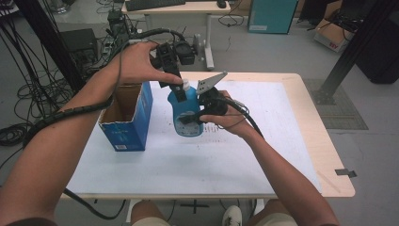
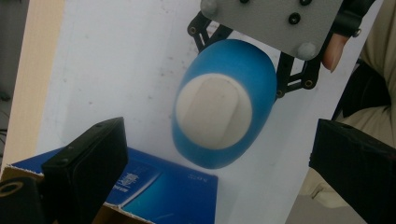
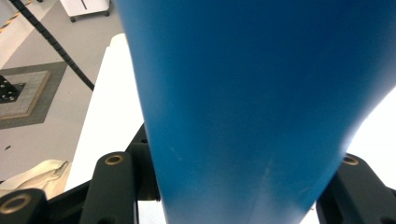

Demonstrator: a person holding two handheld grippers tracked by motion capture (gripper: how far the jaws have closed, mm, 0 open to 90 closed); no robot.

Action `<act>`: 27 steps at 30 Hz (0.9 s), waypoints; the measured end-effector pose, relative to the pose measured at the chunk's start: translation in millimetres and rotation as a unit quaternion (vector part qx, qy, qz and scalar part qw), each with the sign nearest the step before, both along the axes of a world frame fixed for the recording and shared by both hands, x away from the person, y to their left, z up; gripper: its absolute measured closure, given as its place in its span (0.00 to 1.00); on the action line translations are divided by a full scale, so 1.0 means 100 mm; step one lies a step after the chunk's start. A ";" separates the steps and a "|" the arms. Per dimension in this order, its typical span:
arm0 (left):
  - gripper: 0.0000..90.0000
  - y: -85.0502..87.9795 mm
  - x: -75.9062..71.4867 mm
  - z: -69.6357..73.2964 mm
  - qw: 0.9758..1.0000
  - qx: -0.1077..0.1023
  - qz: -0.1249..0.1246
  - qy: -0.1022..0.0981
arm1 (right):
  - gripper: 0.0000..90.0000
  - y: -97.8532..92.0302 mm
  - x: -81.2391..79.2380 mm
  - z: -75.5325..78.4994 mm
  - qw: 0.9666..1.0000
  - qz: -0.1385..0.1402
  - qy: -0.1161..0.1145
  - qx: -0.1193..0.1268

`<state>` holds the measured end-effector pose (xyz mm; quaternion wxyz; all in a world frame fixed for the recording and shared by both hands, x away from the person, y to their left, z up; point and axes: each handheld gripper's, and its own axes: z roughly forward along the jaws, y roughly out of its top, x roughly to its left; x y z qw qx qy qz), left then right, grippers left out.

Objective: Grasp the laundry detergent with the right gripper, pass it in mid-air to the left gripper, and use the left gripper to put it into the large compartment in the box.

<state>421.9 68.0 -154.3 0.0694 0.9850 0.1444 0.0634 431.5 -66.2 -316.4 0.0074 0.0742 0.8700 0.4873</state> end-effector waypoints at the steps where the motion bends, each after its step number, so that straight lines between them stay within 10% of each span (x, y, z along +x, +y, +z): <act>1: 0.05 0.01 -0.01 0.00 1.000 0.003 -0.005 0.002 | 0.49 0.00 0.00 0.00 1.000 0.000 0.000 0.000; 27: 0.05 0.06 -0.06 -0.18 0.999 0.008 -0.015 0.031 | 0.49 0.21 -0.10 0.12 0.999 0.040 -0.005 0.030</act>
